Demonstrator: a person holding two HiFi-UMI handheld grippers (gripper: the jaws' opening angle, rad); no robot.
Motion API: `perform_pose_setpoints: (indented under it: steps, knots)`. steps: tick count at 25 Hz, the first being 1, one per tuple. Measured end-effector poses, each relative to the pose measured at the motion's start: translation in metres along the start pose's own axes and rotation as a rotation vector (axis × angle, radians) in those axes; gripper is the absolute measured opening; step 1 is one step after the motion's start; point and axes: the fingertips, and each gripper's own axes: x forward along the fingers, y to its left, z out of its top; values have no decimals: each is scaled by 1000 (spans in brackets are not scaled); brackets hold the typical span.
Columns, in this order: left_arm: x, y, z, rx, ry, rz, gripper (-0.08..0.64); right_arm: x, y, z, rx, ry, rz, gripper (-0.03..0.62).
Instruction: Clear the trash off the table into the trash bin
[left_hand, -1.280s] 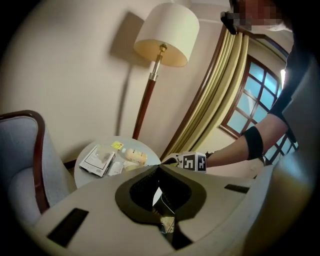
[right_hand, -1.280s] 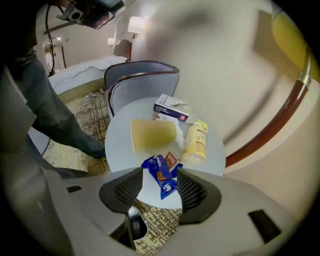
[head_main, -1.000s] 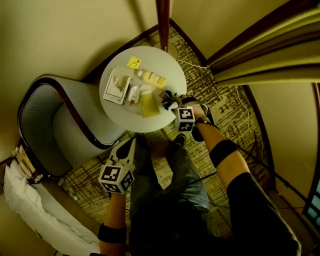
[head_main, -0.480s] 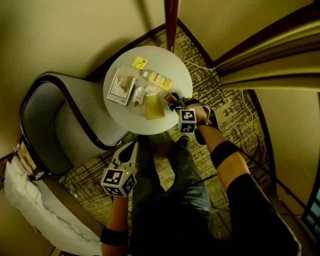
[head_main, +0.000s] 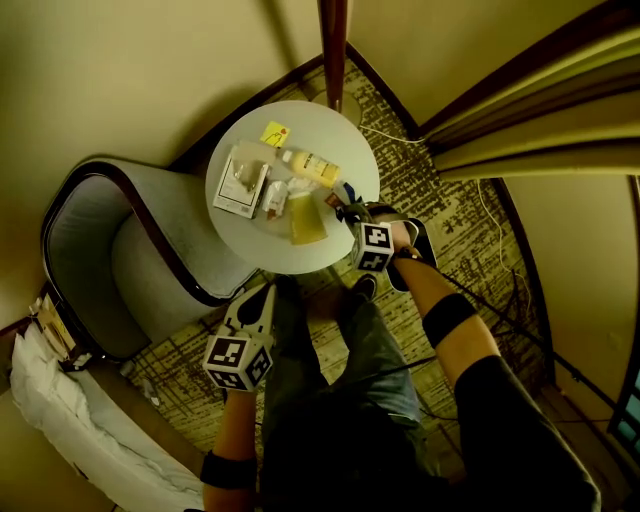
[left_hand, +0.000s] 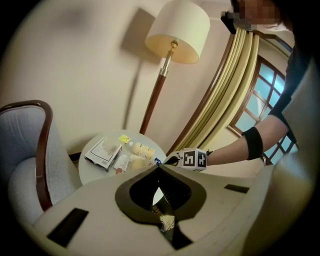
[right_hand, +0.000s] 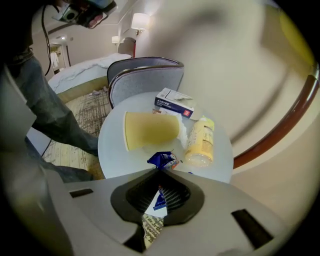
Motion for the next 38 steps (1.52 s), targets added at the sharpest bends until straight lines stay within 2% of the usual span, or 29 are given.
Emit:
perform_pose_setpoints:
  steps: [6, 13, 19, 23, 27, 31, 38]
  knots:
    - [-8, -9, 23, 60, -10, -28, 0, -68, -26, 35, 161, -125, -108, 31]
    - [-18, -25, 63, 176, -61, -63, 0, -163, -27, 77, 305, -274, -209, 31]
    - [-34, -40, 91, 284, -142, -80, 0, -251, -24, 114, 533, -428, -301, 31]
    - [-41, -47, 107, 339, -171, -111, 0, -286, -25, 125, 653, -499, -347, 31]
    - [-42, -57, 119, 385, -164, -152, 0, -308, -28, 122, 774, -557, -391, 31]
    - [-33, -78, 124, 447, -133, -228, 0, -322, -26, 108, 849, -553, -447, 31]
    - [7, -150, 91, 586, -21, -418, 0, -329, 15, 34, 1026, -497, -579, 31]
